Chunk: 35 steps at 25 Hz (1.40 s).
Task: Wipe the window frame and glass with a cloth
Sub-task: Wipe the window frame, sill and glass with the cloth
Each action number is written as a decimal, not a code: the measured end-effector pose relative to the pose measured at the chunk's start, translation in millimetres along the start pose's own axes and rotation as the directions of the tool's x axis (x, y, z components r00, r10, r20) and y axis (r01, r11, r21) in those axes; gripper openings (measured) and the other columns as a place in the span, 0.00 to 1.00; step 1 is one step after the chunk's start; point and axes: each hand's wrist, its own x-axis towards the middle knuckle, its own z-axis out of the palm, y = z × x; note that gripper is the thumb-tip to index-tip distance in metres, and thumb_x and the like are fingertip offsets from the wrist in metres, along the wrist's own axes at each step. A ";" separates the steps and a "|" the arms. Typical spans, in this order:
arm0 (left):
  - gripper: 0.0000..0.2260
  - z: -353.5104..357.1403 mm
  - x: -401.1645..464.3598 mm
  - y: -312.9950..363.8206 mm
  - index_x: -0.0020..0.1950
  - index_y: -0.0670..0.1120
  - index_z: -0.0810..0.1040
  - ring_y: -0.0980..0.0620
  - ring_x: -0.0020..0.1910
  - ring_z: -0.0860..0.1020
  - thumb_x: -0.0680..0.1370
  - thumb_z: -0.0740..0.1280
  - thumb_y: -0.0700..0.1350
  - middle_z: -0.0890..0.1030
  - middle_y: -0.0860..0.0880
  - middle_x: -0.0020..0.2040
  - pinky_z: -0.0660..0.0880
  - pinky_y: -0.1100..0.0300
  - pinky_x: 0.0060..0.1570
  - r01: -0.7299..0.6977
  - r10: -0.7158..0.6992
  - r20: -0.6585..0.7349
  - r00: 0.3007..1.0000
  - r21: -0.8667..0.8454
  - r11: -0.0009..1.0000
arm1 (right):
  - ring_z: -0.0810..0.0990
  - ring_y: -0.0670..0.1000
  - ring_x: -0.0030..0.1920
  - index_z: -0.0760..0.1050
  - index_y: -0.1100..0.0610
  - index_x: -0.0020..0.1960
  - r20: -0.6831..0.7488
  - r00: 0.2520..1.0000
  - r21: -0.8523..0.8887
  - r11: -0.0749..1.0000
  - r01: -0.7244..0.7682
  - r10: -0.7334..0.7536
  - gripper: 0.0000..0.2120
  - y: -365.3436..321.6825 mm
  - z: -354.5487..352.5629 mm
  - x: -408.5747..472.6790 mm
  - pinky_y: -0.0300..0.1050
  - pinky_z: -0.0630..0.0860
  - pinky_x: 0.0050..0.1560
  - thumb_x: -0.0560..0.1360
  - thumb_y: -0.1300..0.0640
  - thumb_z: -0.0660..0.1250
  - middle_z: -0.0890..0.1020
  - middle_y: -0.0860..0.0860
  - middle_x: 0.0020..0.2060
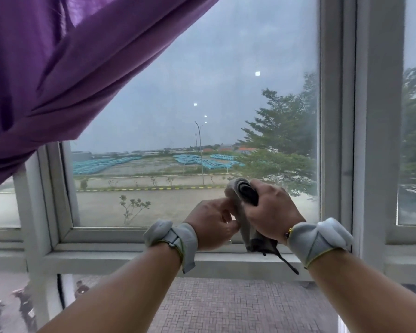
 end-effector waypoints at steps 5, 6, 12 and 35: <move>0.09 3.7 -1.9 -6.1 0.48 0.50 0.79 0.49 0.44 0.79 0.72 0.67 0.52 0.82 0.51 0.43 0.77 0.56 0.49 0.062 -0.084 0.139 0.987 0.151 0.987 | 0.78 0.59 0.44 0.74 0.52 0.47 -0.011 0.999 -0.076 0.996 -0.044 0.043 0.06 -13.2 -5.1 -3.3 0.48 0.75 0.45 0.72 0.52 0.65 0.82 0.54 0.41; 0.08 4.5 -2.5 -9.3 0.48 0.51 0.79 0.49 0.45 0.79 0.71 0.67 0.52 0.81 0.52 0.43 0.77 0.57 0.49 0.064 -0.088 0.157 0.984 0.155 0.986 | 0.78 0.59 0.45 0.73 0.51 0.47 -0.017 0.999 -0.091 0.994 -0.053 0.051 0.05 -17.1 -6.3 -5.0 0.48 0.75 0.46 0.72 0.52 0.65 0.82 0.54 0.41; 0.08 17.1 -1.7 -19.0 0.46 0.51 0.79 0.50 0.44 0.76 0.72 0.68 0.54 0.79 0.53 0.42 0.73 0.62 0.46 0.040 -0.082 0.195 0.977 0.210 0.977 | 0.78 0.57 0.46 0.73 0.51 0.48 -0.010 0.997 -0.164 0.983 -0.082 0.081 0.05 -25.7 -15.5 -15.8 0.47 0.75 0.46 0.73 0.52 0.64 0.81 0.53 0.43; 0.21 -22.5 15.9 -44.5 0.22 0.46 0.70 0.54 0.20 0.58 0.76 0.68 0.43 0.61 0.54 0.21 0.57 0.67 0.22 0.044 -0.345 -0.227 0.911 -0.777 0.628 | 0.76 0.55 0.42 0.71 0.52 0.44 0.045 0.980 -0.278 0.945 -0.175 0.194 0.03 -12.8 -14.2 -37.9 0.44 0.73 0.42 0.72 0.54 0.63 0.78 0.51 0.39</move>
